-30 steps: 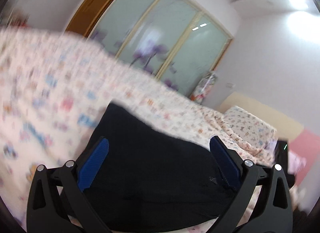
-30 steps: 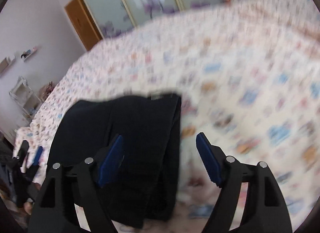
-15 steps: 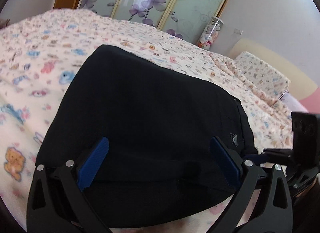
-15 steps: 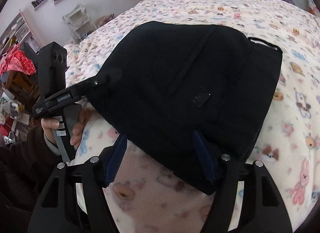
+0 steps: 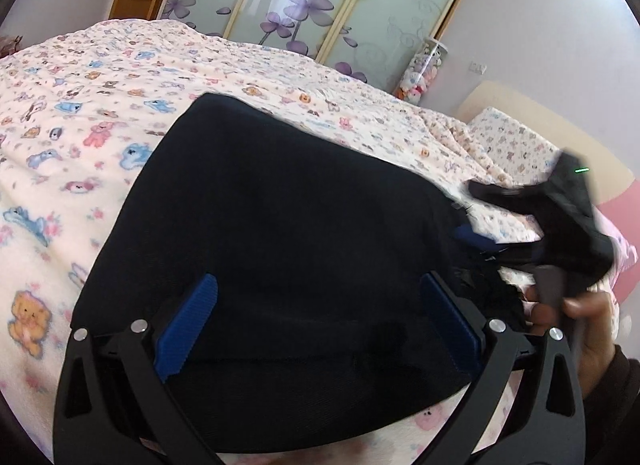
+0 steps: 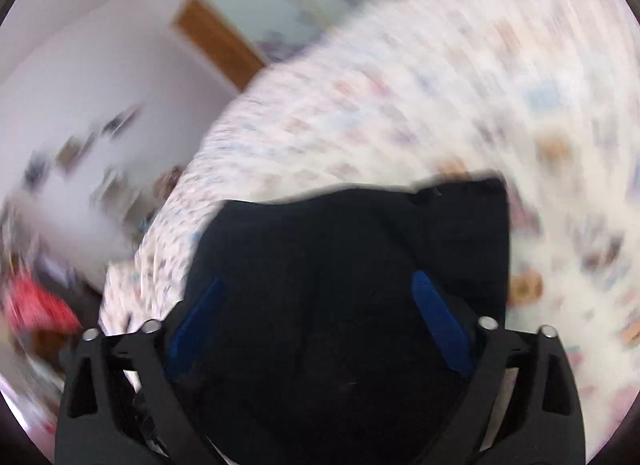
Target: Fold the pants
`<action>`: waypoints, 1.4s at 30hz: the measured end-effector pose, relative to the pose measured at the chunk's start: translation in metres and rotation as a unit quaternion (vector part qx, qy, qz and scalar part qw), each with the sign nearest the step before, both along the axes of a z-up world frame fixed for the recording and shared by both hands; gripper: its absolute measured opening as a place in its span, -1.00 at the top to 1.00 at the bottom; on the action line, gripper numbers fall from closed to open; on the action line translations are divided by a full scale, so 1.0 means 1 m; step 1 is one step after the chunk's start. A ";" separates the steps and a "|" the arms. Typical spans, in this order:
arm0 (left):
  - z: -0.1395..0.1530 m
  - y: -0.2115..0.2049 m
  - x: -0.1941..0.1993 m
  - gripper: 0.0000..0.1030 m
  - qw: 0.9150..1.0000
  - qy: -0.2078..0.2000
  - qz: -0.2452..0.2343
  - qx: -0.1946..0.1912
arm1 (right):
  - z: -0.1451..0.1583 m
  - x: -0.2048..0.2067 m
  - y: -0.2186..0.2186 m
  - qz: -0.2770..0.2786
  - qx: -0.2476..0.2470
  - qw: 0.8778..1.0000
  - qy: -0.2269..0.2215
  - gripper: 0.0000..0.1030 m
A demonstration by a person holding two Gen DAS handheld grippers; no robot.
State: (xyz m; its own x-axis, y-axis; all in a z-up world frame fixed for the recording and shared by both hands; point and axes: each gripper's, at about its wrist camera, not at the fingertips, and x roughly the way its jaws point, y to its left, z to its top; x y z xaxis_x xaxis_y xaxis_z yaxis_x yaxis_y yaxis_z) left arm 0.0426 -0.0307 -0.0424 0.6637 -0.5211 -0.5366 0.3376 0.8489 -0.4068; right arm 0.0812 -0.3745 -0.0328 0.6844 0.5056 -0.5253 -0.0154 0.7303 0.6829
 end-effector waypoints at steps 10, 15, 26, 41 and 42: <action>0.036 0.032 0.001 -0.96 0.990 -0.050 0.003 -0.130 | 0.041 -0.051 -0.002 0.075 0.077 0.994 -0.034 -0.90; 0.040 0.032 0.054 -0.96 0.977 0.014 -0.033 -0.212 | 0.055 -0.058 0.016 0.139 0.068 0.987 -0.052 -0.91; -0.032 0.058 0.120 -0.25 0.932 0.193 -0.043 -0.303 | 0.019 -0.037 0.028 0.126 -0.018 0.991 0.047 -0.97; 0.039 0.080 0.059 -0.97 0.994 -0.001 0.053 -0.091 | 0.002 -0.036 -0.037 0.051 -0.002 0.995 0.087 -0.97; 0.033 0.082 0.063 -0.97 0.994 0.019 0.055 -0.091 | 0.001 -0.034 -0.035 0.054 -0.004 0.995 0.088 -0.97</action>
State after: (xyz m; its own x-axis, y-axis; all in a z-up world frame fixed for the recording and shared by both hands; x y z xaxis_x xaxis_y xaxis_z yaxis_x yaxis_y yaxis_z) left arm 0.1053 0.0510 -0.0098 0.7032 -0.5369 -0.4662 0.2280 0.7913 -0.5673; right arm 0.0473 -0.4092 -0.0319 0.5241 0.5667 -0.6357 0.0251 0.7359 0.6767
